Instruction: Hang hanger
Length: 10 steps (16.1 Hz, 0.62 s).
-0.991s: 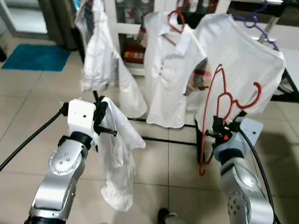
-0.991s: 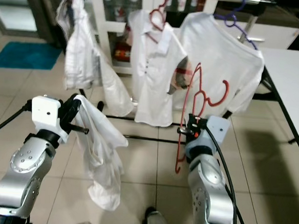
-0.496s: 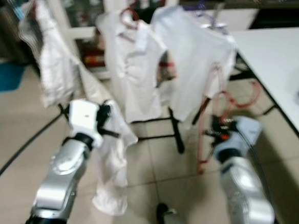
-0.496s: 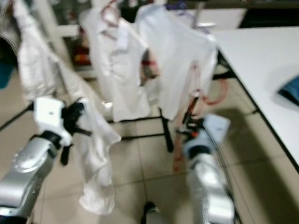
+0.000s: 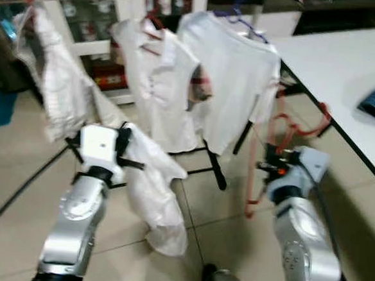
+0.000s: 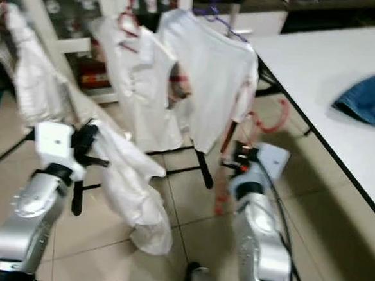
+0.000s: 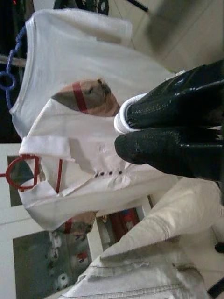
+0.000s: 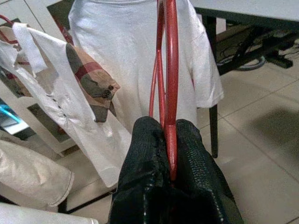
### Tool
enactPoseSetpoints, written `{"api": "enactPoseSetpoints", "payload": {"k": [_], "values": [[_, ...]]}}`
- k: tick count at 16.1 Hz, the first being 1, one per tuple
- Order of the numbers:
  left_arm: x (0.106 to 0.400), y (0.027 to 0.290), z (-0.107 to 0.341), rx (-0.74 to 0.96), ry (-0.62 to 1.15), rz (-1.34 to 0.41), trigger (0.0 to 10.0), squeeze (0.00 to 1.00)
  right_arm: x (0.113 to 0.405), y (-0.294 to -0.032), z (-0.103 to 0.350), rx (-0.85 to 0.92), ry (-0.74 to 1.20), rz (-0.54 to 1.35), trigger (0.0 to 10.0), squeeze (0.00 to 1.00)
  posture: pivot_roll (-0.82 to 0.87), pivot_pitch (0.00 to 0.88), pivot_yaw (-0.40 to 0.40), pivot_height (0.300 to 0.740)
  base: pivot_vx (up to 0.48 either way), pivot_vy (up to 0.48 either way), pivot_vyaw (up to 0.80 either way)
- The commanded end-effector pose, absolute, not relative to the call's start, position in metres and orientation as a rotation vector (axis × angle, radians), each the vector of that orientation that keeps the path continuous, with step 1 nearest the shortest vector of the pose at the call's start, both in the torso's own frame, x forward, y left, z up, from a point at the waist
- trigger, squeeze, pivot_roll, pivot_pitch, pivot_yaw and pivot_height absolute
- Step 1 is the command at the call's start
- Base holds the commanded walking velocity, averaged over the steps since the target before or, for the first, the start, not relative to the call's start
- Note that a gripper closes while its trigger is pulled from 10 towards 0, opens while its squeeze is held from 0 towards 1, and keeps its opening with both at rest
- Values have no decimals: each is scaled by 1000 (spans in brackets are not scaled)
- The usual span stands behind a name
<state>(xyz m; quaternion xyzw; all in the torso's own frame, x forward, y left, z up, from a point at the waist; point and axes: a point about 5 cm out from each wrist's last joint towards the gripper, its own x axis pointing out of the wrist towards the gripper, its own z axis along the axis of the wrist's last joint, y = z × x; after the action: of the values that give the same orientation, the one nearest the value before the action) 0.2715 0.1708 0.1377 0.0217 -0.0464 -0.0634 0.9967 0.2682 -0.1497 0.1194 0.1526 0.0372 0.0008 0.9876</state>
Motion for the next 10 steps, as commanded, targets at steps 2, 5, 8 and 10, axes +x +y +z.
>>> {"api": "enactPoseSetpoints", "payload": {"k": [2,5,8,10], "values": [[277,174,152,65,-170,-134,10000,0,266,-156,120,295,72,-14,10000,0,-63,138,58,740,0,0,-794],[275,171,154,51,-116,-266,10000,0,268,-154,121,325,88,20,10000,0,-63,137,64,740,0,0,-788],[273,173,147,72,-60,-269,10000,0,268,-158,121,196,118,17,10000,0,-63,138,62,740,0,0,-708],[273,173,142,73,-42,-271,8078,0,265,-154,119,117,144,75,10000,0,-65,138,61,740,0,0,-738]]}}
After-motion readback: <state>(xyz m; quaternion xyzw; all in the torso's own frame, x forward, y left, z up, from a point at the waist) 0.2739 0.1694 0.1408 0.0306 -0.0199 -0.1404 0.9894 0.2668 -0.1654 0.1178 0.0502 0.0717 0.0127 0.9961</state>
